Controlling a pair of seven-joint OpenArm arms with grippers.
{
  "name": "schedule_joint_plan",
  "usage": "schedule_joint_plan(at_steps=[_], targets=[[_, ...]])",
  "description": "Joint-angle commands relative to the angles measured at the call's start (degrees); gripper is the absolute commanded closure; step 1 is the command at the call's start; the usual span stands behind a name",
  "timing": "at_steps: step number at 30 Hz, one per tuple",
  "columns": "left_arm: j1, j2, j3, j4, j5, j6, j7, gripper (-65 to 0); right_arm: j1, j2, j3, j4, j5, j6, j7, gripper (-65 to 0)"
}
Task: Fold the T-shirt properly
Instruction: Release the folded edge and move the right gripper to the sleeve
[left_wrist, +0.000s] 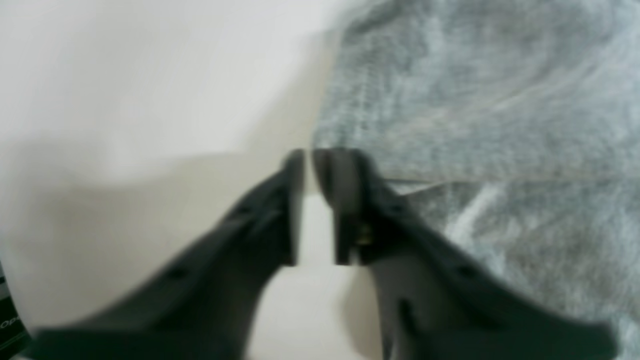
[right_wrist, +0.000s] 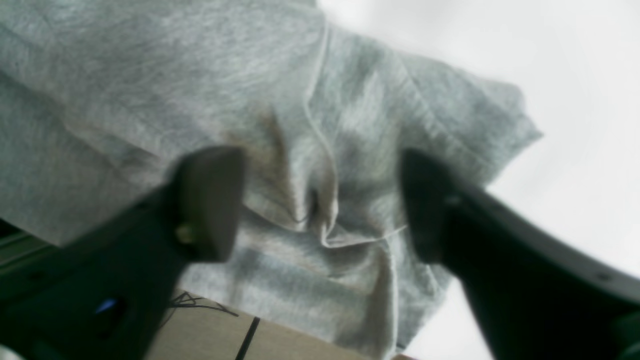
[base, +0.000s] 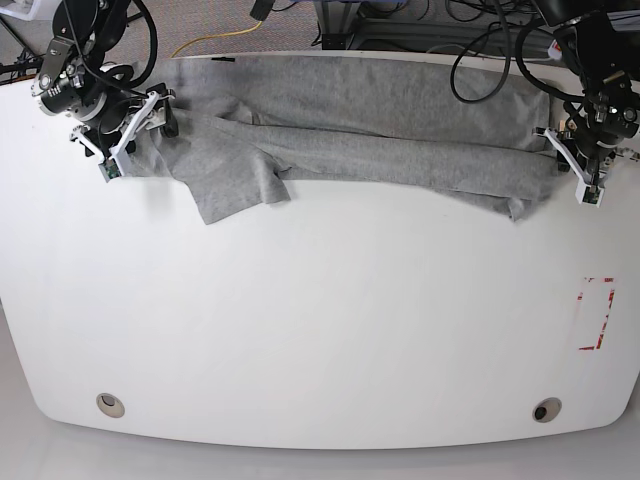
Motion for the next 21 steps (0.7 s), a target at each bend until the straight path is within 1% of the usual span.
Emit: schedule_joint_plan(at_steps=[1,2,5,8,11,14,21], targets=[[-0.81,-1.05,-0.21,1.21,-0.44,0.04,-0.95,-22.4,0.32,0.73,1.44,1.69,0.6,0.44,0.86,-54.4],[-0.98,-1.14,-0.21,1.21,-0.53,0.04,-0.95,-26.0,0.41,0.73,1.79,2.4,0.6,0.44,0.86,-55.5],[-2.56,-1.14,-0.3,1.83,-0.53,0.04,-0.95,-31.5,1.46,0.73,1.62,3.01,0.69,0.53,0.86,-55.3],[-3.44,-1.14,-0.39,3.67,-0.53,0.04,-0.95,-31.9,4.01,0.73,1.53,1.96,2.45,0.53,0.86,-55.3],[-3.71,-1.05,-0.39,4.9,-0.53,0.04,-0.95,-31.9,6.74,0.64,-0.76,-0.42,3.85,0.0,0.86,-55.3],[-4.94,-0.96,-0.3,4.9,-0.53,0.04,-0.95,-31.9,9.55,0.64,-2.96,-2.96,3.68,0.0,0.86,-55.3],[-5.99,-0.87,-0.3,4.64,-0.09,0.13,-0.95,-31.9,17.55,0.64,-7.26,-14.13,3.68,-0.09,1.13,-55.3]])
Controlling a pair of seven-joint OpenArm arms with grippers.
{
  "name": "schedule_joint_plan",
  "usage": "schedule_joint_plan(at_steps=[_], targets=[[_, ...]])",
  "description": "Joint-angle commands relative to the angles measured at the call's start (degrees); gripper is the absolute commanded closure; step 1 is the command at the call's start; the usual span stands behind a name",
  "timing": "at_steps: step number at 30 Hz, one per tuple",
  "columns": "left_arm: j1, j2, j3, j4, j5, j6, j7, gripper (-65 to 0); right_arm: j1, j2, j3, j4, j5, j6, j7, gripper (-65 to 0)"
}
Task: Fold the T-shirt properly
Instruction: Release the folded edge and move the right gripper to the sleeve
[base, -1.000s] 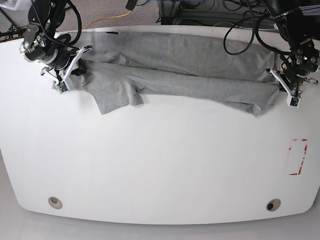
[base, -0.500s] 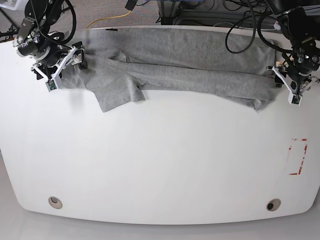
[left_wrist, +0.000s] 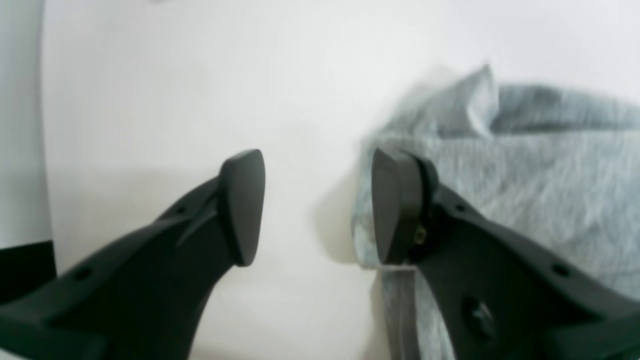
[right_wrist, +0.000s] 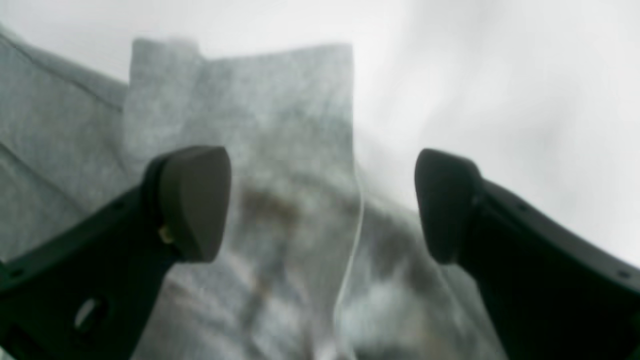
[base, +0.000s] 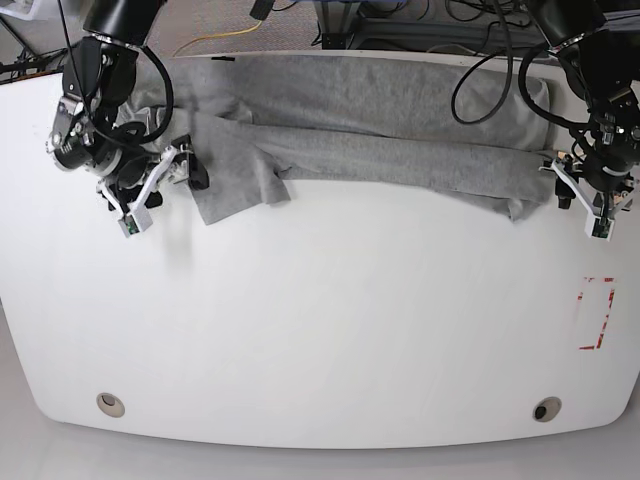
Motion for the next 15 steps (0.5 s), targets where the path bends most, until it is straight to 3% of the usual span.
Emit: schedule_joint_plan(at_steps=[1,13,15], targets=[[-0.29,-0.87,-0.3,0.92,-0.18,0.11,-0.82,-31.9,2.37,0.92,-0.84,-2.81,0.44,0.22,1.19,-55.3],[1.21,-0.87,-0.48,1.01,-0.26,0.11,-0.82,-31.9,9.58,1.89,-8.31,-18.99,0.44,0.22,7.44,-55.0],[1.21,-0.87,-0.48,1.01,-0.26,0.11,-0.82,-31.9,9.58,1.8,-9.1,-19.34,0.44,0.22,8.05,-52.0]])
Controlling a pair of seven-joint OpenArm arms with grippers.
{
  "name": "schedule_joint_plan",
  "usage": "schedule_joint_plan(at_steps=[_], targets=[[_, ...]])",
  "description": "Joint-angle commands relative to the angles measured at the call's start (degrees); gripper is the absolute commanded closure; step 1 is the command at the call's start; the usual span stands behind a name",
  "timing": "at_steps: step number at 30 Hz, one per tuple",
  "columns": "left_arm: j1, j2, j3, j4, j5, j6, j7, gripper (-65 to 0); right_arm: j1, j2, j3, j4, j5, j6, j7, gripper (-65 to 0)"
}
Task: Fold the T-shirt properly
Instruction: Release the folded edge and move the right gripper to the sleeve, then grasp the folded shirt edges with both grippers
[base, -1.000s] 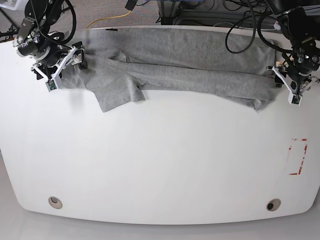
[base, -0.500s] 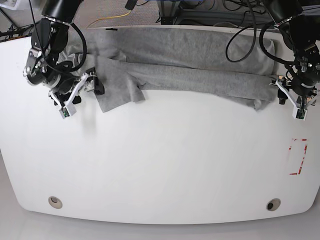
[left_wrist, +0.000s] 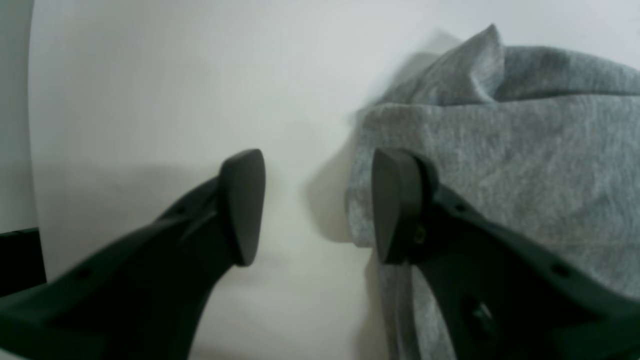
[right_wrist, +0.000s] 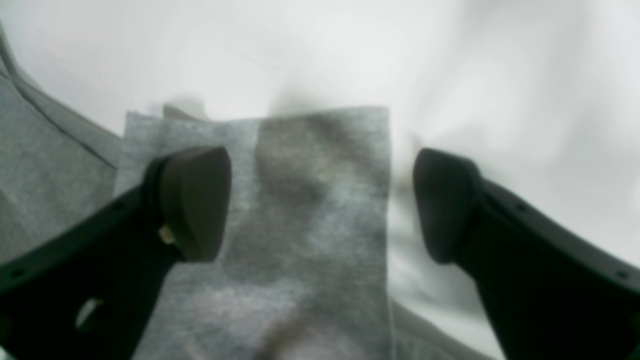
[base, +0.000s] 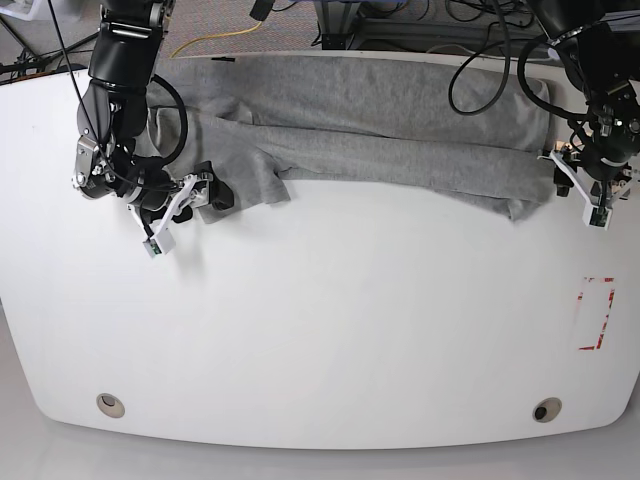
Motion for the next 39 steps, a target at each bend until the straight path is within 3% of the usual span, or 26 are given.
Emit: schedule_joint_plan(at_steps=[1,4,10,12,17,31,34,36,39], targets=[[-0.78,-1.03,-0.3,1.01,-0.59,0.13,-1.12,-31.9,0.92,0.6,-1.11,0.2,0.22,0.22,0.45,-49.0],[-0.87,-0.94,-0.39,1.01,-0.68,0.13,-1.12,-31.9,0.92,0.51,-2.69,0.02,0.22,0.22,0.62,-38.0],[-1.4,1.35,-2.32,1.01,-0.68,0.13,-1.12,-34.0,0.92,-0.45,-2.95,0.02,0.14,0.22,0.97,-5.5],[-2.01,1.61,-2.32,0.92,-0.68,0.13,-1.03,-37.6,0.92,-0.45,-3.22,0.11,0.14,0.22,1.59,0.0],[-4.65,2.84,-2.41,-1.8,-0.68,0.13,2.75,-43.2,0.92,-0.45,-3.04,0.29,0.14,0.22,1.77,0.0],[-10.45,2.75,-3.99,-14.2,-0.77,0.13,3.89,-42.9,0.92,-0.72,-3.04,0.29,0.22,0.22,1.77,0.0],[-10.45,2.75,-3.82,-15.34,-0.77,-1.36,3.89,-42.5,0.92,-0.72,-3.04,0.29,0.22,0.22,1.77,0.0],[-10.45,2.75,-4.17,-15.34,-0.77,-5.41,3.89,-38.1,0.92,-0.72,-3.04,0.29,0.22,0.22,1.77,0.0],[-10.45,2.93,-4.17,-15.34,-0.59,-6.07,3.71,-19.3,0.83,-0.72,-3.04,0.37,0.31,0.22,1.77,0.0]])
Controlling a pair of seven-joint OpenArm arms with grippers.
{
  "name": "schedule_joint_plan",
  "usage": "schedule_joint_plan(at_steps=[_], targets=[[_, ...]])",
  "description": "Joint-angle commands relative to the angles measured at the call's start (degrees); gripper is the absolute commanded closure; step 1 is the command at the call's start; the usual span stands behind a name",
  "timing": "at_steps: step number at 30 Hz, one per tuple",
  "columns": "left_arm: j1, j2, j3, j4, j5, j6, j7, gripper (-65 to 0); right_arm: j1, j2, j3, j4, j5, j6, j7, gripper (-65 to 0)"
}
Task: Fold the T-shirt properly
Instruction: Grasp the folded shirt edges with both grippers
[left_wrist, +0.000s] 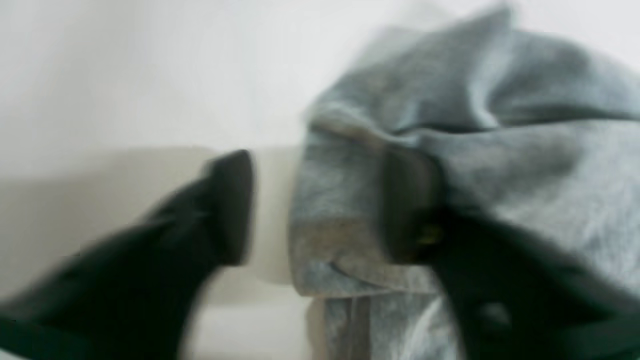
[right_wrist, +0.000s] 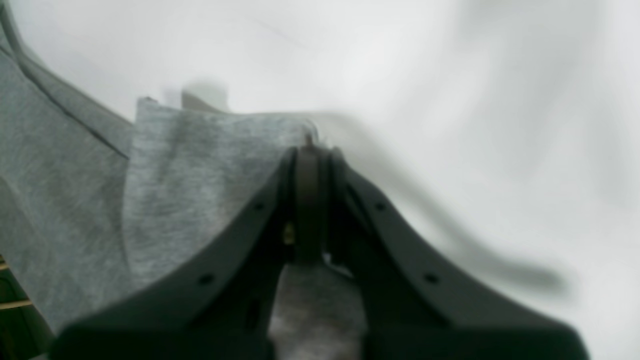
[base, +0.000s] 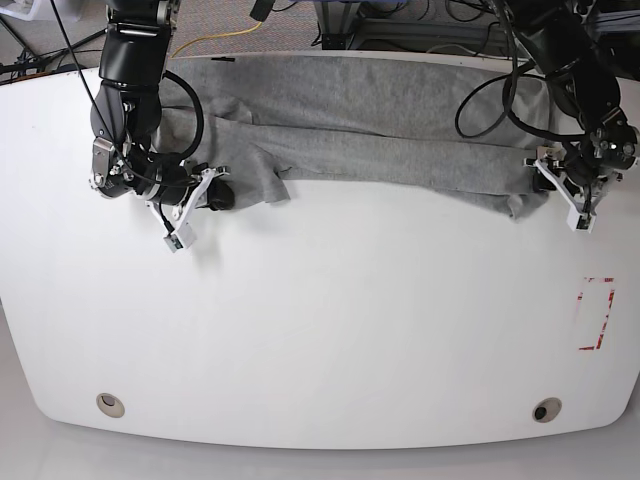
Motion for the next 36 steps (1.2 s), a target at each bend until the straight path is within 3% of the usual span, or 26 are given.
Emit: schedule_joint_plan(at_steps=[1,3,21,23,27,30,36], targets=[[-0.88,-0.85,-0.1,0.94,-0.42,-0.1,-0.68,-12.6,1.16,0.66,0.28,1.16,1.14,0.24,1.04,0.0],[-0.88,-0.85,-0.1,0.94,-0.51,-0.1,-0.68,0.0,1.16,0.66,0.28,1.16,1.14,0.24,1.04,0.0],[0.35,-1.12,-0.28,7.1,-0.24,-0.1,-0.42,0.0,1.16,0.83,0.28,1.16,1.41,0.24,1.04,0.0],[0.26,-1.12,-0.63,6.57,-0.42,-0.1,-0.42,-5.0,1.16,0.83,0.28,1.16,1.41,0.42,1.04,0.0],[-0.44,-0.76,-5.03,4.28,-0.59,-0.1,-0.33,-28.7,1.16,0.83,0.1,1.16,1.41,0.5,1.04,0.0],[-2.55,-0.76,-6.26,1.91,-0.59,-0.1,1.34,-40.1,1.16,0.83,0.1,1.16,1.41,0.59,1.04,0.0],[-5.01,-1.12,-6.35,-3.63,-3.14,-0.1,2.66,-40.6,1.16,0.83,0.1,1.16,1.41,0.68,1.04,0.0]])
